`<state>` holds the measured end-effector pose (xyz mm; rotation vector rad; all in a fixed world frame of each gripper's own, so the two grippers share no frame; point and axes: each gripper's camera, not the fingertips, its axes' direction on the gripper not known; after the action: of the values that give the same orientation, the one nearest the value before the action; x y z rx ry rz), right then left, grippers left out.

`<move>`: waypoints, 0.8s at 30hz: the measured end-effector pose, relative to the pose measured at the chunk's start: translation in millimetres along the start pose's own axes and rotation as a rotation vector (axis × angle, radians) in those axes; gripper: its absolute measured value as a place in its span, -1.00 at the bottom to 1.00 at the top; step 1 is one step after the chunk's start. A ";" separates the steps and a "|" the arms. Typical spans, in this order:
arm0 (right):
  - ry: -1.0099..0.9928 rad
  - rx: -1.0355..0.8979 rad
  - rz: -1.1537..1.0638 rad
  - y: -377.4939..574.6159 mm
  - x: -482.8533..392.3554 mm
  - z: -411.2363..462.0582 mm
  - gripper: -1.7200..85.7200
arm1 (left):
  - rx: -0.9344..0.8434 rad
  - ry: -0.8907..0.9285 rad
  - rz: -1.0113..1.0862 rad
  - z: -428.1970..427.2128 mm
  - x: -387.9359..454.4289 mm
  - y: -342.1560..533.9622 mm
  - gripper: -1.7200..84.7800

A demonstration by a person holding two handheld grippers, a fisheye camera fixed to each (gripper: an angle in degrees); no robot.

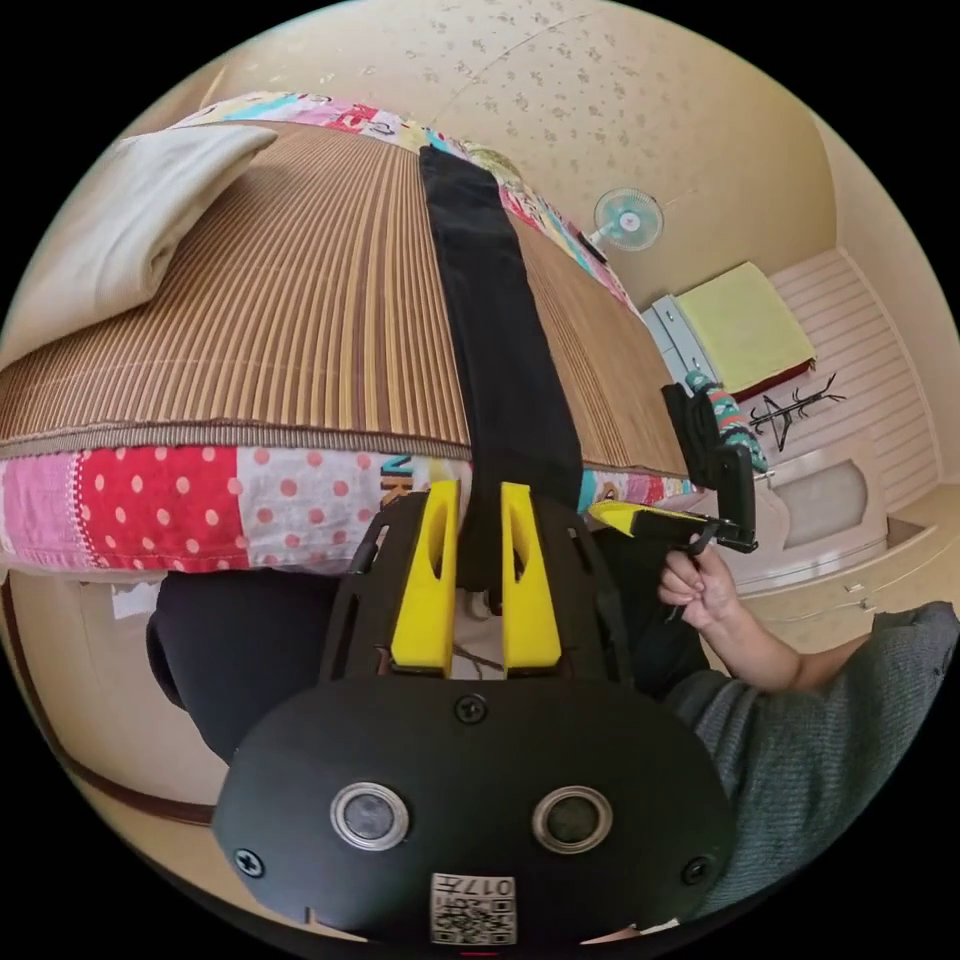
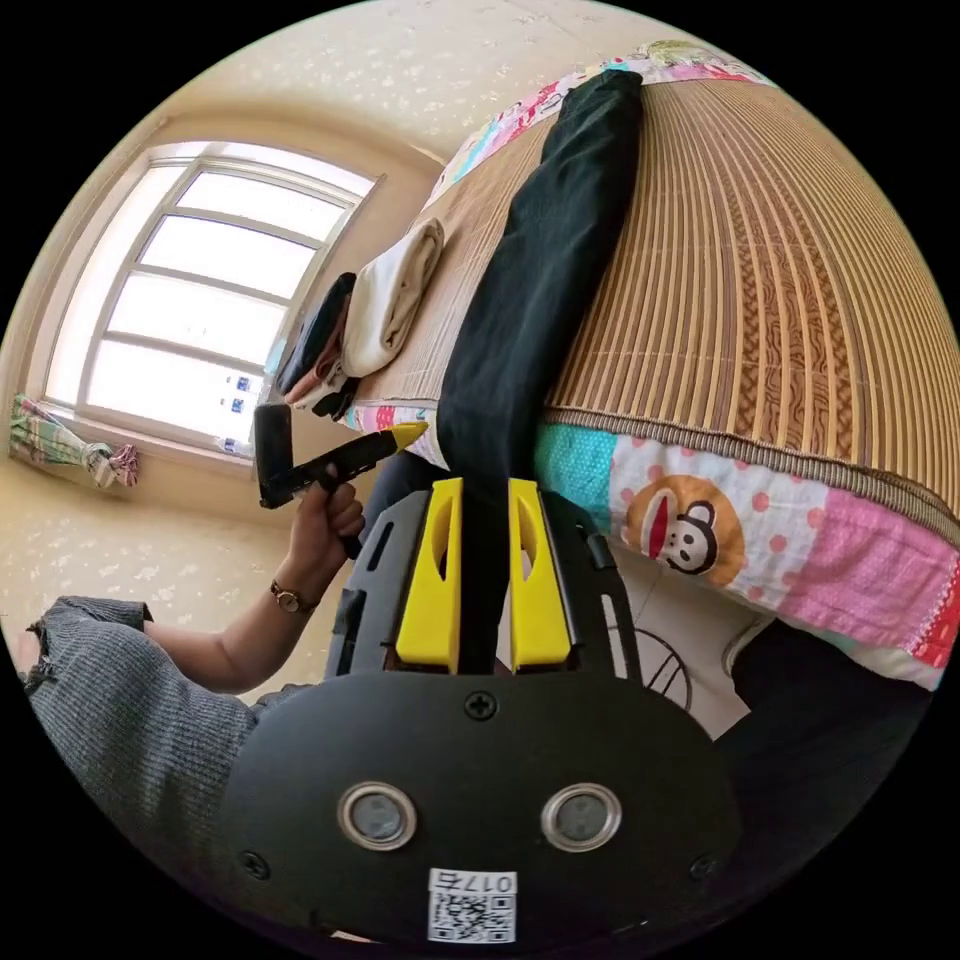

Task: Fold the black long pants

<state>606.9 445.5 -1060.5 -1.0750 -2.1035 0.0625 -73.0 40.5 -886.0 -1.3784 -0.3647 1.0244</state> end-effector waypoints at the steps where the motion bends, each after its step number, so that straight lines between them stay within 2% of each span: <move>1: 0.041 0.025 -0.008 -6.1 -2.5 -4.8 -0.76 | 0.003 0.009 0.011 2.2 -2.4 -10.0 -0.74; 6: 0.152 -0.080 -0.018 -50.3 6.1 21.1 -0.71 | -0.177 -0.019 0.040 46.8 -2.1 -45.9 -0.79; 10: 0.203 -0.089 -0.103 -45.2 -6.2 24.6 -0.85 | -0.276 0.012 0.063 65.1 9.1 -43.7 -0.88; 13: 0.255 -0.133 -0.074 -29.4 -7.1 19.0 -0.88 | -0.339 0.045 0.079 75.3 23.3 -19.4 -0.88; 17: 0.168 -0.248 -0.025 6.1 8.5 2.1 -0.88 | -0.450 0.107 0.073 90.1 32.1 17.7 -0.88; 19: 0.120 -0.323 -0.024 21.3 16.8 -5.2 -0.88 | -0.579 0.191 0.052 102.5 27.3 34.8 -0.88; 21: 0.097 -0.390 -0.010 30.4 24.9 -14.0 -0.87 | -0.552 0.207 0.027 93.4 20.5 35.4 -0.87; 24: 0.062 -0.296 0.013 23.1 35.1 -53.0 -0.83 | -0.319 0.247 0.024 49.9 9.5 4.4 -0.85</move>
<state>644.1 470.6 -1009.9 -1.2458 -2.0923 -0.2802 -106.7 78.6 -882.3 -1.7792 -0.3372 0.8252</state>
